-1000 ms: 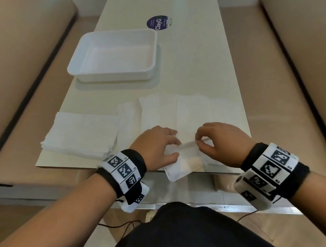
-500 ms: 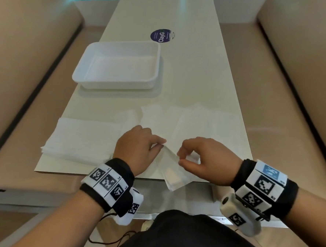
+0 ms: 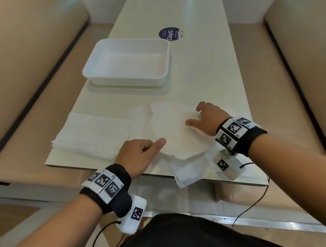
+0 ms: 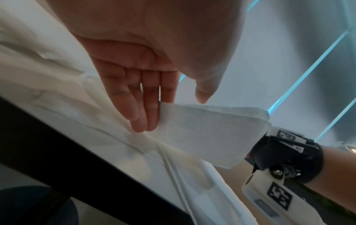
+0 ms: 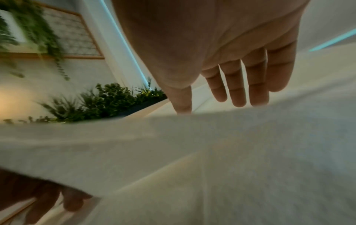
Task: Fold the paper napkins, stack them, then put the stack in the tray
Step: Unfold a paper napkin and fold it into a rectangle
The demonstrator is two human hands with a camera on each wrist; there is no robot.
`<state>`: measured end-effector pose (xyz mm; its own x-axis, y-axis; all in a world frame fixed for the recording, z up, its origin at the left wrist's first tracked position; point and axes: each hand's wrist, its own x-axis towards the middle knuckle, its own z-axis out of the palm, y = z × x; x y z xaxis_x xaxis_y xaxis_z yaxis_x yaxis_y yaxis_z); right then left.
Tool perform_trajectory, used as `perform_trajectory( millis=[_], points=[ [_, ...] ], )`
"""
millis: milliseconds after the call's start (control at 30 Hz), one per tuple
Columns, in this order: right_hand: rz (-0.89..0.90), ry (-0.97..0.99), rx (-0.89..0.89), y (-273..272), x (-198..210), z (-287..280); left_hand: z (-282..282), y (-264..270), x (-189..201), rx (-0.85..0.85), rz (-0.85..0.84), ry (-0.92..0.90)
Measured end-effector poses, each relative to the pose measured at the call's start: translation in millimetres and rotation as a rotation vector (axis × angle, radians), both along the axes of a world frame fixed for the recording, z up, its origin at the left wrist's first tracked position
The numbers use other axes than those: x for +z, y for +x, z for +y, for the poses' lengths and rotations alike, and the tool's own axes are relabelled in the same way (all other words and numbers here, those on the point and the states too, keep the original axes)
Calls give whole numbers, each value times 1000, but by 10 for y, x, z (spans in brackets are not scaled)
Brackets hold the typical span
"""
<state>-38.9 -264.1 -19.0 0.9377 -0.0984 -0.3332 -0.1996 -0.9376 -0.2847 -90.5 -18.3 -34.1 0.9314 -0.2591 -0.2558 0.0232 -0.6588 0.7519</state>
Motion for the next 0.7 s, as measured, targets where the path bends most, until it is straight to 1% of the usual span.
perform_trajectory(
  millis=[67,167,333,467,633,700],
  points=[
    [26,1,-2,57,-43,21,-17,-6,-2,60,28,-67],
    [45,39,-5,74,-43,23,-24,-9,-27,97,27,-92],
    [-87,205,-54,-49,74,-101,59,32,-26,174,51,-227],
    [-131,332,-144,-215,156,-301,70,125,34,233,85,-368],
    [-158,421,-264,-411,110,-450,4,295,18,372,138,-373],
    [-163,447,-317,-466,75,-477,-44,323,22,395,172,-403]
  ],
)
